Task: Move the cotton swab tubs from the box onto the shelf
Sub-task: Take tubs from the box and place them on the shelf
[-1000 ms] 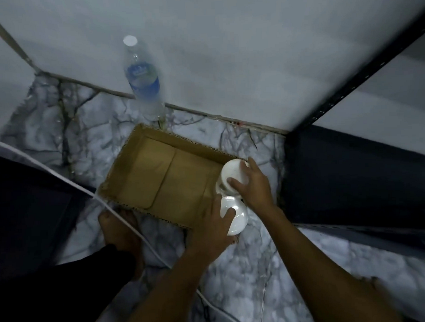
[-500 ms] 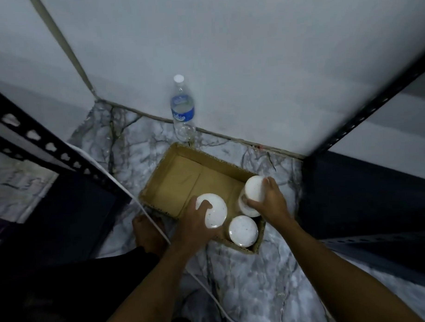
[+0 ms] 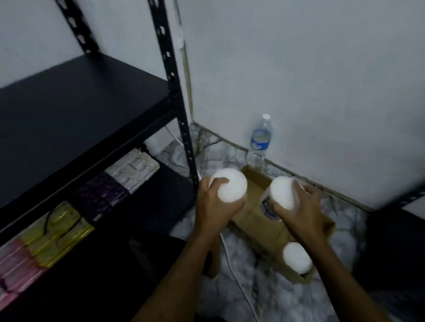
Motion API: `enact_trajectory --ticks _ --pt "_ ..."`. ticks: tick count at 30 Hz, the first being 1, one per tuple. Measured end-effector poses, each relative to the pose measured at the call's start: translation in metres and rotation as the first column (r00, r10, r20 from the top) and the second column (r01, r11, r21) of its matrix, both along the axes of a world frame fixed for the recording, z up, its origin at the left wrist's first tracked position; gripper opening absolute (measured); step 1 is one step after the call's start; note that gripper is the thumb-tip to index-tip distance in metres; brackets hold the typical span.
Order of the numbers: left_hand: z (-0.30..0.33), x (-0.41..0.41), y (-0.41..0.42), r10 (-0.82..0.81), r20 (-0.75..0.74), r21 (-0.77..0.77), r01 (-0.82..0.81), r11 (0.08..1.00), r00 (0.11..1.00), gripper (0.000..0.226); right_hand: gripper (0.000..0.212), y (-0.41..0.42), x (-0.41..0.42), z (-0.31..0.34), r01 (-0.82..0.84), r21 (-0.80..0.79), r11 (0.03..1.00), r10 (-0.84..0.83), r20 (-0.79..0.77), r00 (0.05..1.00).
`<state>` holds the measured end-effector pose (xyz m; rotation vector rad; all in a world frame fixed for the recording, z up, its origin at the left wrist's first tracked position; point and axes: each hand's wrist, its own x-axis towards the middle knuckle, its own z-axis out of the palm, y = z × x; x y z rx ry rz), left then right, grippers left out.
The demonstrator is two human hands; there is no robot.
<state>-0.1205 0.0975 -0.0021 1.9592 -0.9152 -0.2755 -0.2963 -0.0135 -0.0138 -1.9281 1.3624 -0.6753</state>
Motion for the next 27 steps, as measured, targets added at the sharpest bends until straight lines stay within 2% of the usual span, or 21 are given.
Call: enact_trajectory --ticks 2,5,11,17,22,27 --pt "0.041 0.015 0.016 0.050 -0.051 -0.124 -0.056 0.991 0.997 0.053 0.095 0.008 0.020 0.034 -0.054 -0.071 0.996 0.059 0.073 0.996" --pt "0.101 0.037 0.054 0.069 -0.050 -0.261 -0.080 0.962 0.996 0.048 0.087 0.024 0.053 0.081 -0.126 -0.205 0.971 0.171 0.218 0.961" --pt "0.185 0.072 0.145 0.228 -0.036 -0.438 -0.220 0.872 0.973 0.045 0.070 0.074 0.126 0.152 -0.268 -0.404 0.874 0.434 0.403 0.806" --pt "0.209 0.108 0.223 0.457 -0.019 -0.464 -0.413 0.784 0.889 0.045 0.063 0.131 0.194 0.197 -0.382 -0.477 0.791 0.595 0.461 0.658" --pt "0.206 0.130 0.275 0.635 -0.019 -0.407 -0.586 0.701 0.772 0.047 0.070 0.180 0.247 0.205 -0.550 -0.448 0.705 0.707 0.389 0.590" --pt "0.196 0.151 0.313 0.742 0.126 -0.365 -0.664 0.652 0.659 0.046 0.062 0.224 0.300 0.201 -0.681 -0.369 0.633 0.773 0.349 0.530"
